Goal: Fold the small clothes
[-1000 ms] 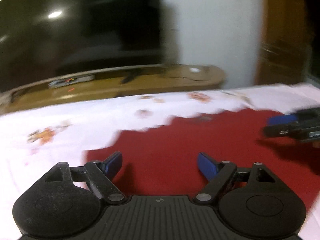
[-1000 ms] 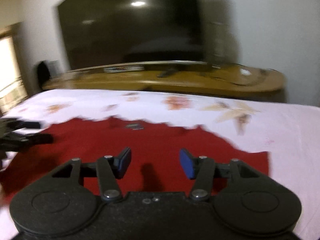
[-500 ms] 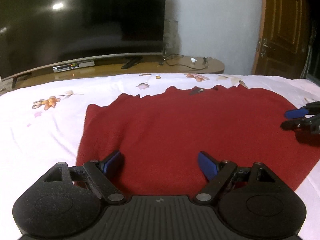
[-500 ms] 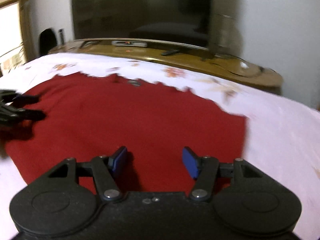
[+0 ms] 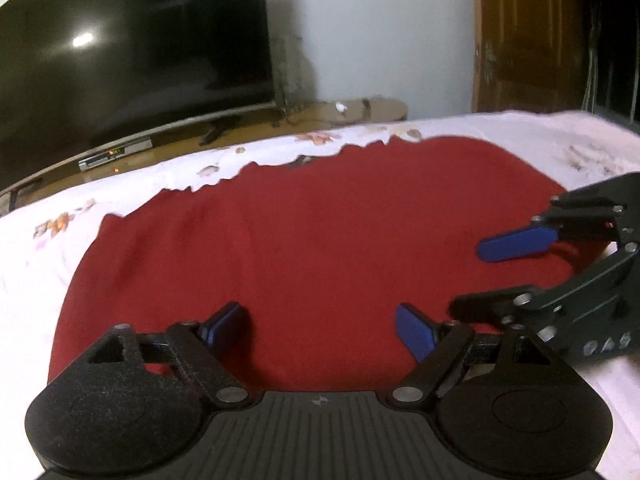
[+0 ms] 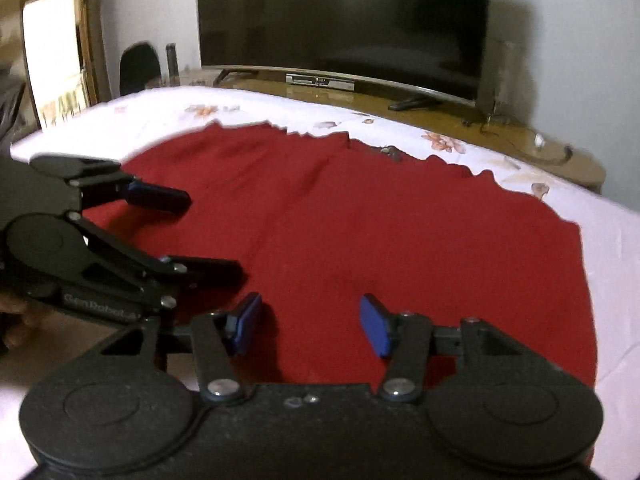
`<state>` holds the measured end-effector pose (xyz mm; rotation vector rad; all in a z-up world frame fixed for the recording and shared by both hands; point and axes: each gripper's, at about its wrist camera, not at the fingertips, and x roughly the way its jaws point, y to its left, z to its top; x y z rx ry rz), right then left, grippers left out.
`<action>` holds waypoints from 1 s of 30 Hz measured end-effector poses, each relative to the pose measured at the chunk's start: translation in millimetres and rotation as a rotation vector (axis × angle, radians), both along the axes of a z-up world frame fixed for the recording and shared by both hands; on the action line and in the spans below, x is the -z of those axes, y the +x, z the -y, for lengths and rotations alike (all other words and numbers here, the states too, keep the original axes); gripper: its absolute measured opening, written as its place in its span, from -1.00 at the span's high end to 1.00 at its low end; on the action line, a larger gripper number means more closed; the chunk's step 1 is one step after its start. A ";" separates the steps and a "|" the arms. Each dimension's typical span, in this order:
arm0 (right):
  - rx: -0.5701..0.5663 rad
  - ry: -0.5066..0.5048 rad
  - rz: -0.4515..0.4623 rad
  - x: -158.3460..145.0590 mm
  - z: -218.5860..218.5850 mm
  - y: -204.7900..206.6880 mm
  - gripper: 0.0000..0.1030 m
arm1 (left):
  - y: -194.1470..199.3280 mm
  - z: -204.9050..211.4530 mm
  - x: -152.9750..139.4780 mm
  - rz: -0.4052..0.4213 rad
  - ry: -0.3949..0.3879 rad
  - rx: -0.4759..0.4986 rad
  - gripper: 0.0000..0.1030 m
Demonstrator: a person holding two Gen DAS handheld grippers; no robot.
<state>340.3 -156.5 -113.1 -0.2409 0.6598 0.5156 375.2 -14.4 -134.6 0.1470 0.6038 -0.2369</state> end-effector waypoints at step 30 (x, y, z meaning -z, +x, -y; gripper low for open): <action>0.319 0.057 -0.036 -4.1 116.2 -22.5 0.01 | -31.3 -66.3 2.8 -0.064 0.015 -0.120 -0.86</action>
